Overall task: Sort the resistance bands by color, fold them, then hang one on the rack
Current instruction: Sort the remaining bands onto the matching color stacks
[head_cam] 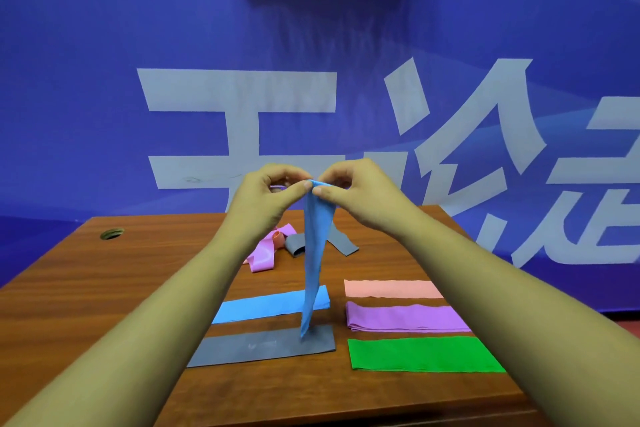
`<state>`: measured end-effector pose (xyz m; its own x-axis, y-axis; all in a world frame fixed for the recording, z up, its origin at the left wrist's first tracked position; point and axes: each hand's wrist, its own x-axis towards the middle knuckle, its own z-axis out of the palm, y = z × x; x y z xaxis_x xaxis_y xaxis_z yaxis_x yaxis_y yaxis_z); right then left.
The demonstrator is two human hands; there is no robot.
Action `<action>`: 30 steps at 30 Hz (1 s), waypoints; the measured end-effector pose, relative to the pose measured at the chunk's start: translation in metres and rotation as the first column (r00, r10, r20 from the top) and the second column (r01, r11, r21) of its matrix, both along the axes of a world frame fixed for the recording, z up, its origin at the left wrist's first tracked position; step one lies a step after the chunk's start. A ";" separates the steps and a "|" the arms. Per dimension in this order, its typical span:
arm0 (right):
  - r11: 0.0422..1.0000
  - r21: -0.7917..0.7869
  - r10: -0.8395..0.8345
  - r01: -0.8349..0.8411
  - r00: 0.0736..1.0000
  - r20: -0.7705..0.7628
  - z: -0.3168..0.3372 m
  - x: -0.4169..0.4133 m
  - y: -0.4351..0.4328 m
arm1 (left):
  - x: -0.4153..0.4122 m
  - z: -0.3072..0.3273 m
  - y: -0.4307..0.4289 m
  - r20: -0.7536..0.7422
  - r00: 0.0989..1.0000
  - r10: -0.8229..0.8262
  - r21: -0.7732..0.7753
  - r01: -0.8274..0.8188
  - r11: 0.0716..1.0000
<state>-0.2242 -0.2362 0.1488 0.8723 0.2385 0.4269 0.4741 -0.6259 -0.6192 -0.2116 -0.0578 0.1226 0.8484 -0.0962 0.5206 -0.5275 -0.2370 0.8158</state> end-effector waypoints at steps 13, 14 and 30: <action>0.874 0.454 -0.054 0.171 0.964 -0.259 -0.005 0.033 0.040 | -0.001 -0.098 0.069 -0.587 0.729 -0.352 -0.042 0.406 0.913; 0.864 0.462 -0.074 0.201 0.958 -0.278 -0.010 0.038 0.041 | -0.002 -0.105 0.077 -0.607 0.714 -0.350 -0.047 0.407 0.912; 0.597 0.576 -0.112 0.559 0.768 -0.630 -0.123 0.071 0.029 | -0.004 -0.177 0.195 -0.734 0.664 -0.145 -0.123 0.080 0.989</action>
<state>-0.1532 -0.2077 0.0262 0.9365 -0.2947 -0.1900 -0.1786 0.0655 -0.9817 -0.2154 0.1370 -0.0544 0.9426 -0.2064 -0.2626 0.2373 -0.1394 0.9614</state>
